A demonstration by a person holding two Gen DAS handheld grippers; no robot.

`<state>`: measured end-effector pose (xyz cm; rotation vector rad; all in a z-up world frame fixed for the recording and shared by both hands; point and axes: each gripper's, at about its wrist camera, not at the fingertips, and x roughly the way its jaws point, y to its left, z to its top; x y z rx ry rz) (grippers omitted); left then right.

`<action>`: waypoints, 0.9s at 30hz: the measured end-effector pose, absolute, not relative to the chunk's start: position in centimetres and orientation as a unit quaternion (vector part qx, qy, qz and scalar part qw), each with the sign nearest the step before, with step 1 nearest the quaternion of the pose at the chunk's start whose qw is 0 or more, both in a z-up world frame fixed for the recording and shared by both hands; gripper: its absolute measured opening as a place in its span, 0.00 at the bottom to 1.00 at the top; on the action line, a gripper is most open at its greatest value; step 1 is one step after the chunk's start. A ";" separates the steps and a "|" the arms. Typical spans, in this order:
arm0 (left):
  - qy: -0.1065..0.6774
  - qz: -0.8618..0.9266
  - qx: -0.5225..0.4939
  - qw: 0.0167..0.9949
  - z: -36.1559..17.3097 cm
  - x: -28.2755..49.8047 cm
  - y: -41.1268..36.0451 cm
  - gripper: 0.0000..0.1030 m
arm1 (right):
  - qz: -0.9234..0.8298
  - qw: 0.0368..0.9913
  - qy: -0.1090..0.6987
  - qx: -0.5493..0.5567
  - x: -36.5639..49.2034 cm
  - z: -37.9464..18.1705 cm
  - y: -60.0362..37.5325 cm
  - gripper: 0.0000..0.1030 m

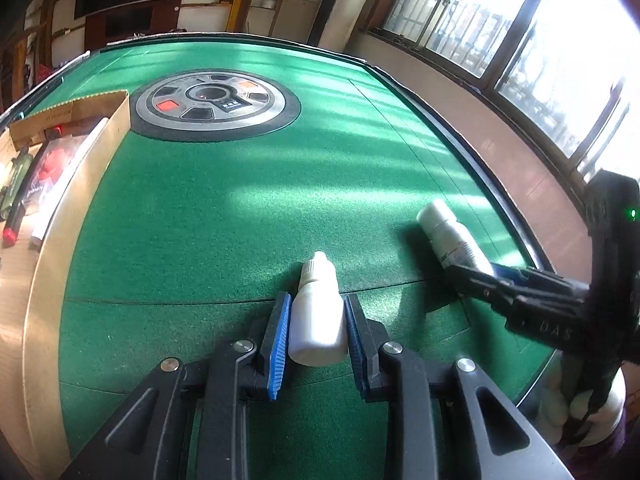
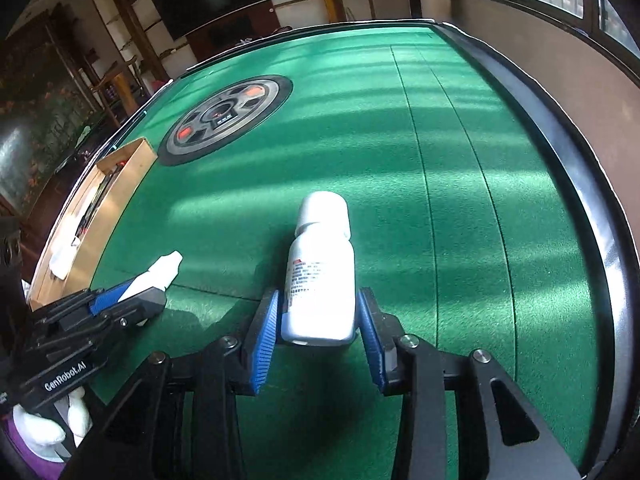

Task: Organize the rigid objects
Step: 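Lift the pill bottle and dropper bottle off the table with both tools, then carry both bottles over the box and open the left tool to drop the dropper bottle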

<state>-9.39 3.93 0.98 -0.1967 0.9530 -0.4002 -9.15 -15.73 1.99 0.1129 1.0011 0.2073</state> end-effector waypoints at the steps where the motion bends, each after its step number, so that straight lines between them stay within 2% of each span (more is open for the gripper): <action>1: 0.455 -0.194 -0.104 0.863 0.9 -9.3 4.2 0.26 | 0.100 0.872 0.478 0.047 -9.3 2.0 -15.4 0.44; 6: 0.456 -0.193 -0.103 0.863 1.0 -9.4 3.8 0.27 | 0.101 0.873 0.476 0.035 -9.2 2.1 -14.7 0.45; 7: 0.456 -0.195 -0.098 0.863 1.0 -9.4 3.6 0.29 | 0.101 0.874 0.474 0.035 -9.2 2.3 -14.7 0.45; 9: 0.459 -0.204 -0.078 0.861 1.3 -9.3 2.8 0.44 | 0.099 0.876 0.471 0.030 -9.0 2.6 -14.7 0.46; 13: 0.455 -0.190 -0.016 0.870 1.4 -9.3 0.7 0.47 | 0.091 0.878 0.469 0.019 -8.2 3.4 -14.9 0.49; 14: 0.453 -0.189 -0.008 0.871 1.4 -9.4 0.5 0.40 | 0.091 0.879 0.468 0.018 -8.0 3.4 -14.9 0.49; 15: 0.454 -0.193 -0.008 0.870 1.3 -9.4 0.4 0.25 | 0.091 0.879 0.468 0.016 -7.8 3.5 -14.9 0.49; 22: 0.461 -0.207 -0.067 0.860 1.4 -9.7 2.7 0.26 | 0.094 0.870 0.484 0.015 -7.3 2.4 -14.5 0.49; 27: 0.438 -0.218 -0.092 0.867 3.4 -11.2 4.1 0.26 | 0.088 0.867 0.490 0.021 -7.3 2.0 -14.9 0.47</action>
